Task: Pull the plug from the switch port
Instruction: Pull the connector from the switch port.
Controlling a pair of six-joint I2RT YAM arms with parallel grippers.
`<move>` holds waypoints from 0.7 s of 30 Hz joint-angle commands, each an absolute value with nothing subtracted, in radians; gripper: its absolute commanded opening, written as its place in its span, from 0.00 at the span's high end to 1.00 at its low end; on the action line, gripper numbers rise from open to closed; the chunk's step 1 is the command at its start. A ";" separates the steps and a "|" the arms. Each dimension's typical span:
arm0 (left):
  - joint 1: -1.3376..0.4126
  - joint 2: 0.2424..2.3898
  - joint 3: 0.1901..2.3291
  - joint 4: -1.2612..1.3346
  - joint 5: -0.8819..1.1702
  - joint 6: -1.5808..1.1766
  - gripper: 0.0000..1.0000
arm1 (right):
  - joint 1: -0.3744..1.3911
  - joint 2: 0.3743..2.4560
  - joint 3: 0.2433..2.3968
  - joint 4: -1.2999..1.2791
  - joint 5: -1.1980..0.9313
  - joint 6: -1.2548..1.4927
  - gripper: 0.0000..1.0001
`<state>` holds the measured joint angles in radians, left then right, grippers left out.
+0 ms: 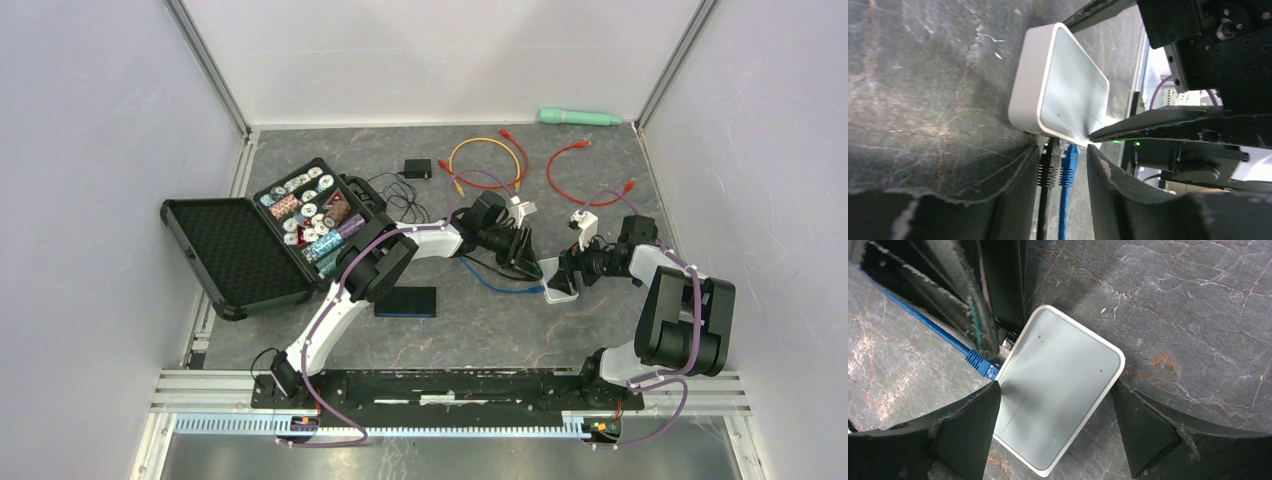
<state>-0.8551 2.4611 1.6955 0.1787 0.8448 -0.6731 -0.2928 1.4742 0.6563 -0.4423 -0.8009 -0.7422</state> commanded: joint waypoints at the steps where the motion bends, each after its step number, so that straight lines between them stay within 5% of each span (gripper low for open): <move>1: -0.868 2.511 1.700 0.101 0.793 -0.693 0.47 | -0.292 1.522 0.633 -0.471 -0.720 -0.762 0.12; 14: -0.867 2.519 1.669 0.044 0.758 -0.605 0.42 | -0.295 1.548 0.632 -0.465 -0.715 -0.765 0.14; 21: -0.851 2.522 1.663 0.067 0.752 -0.606 0.26 | -0.303 1.557 0.631 -0.464 -0.709 -0.769 0.15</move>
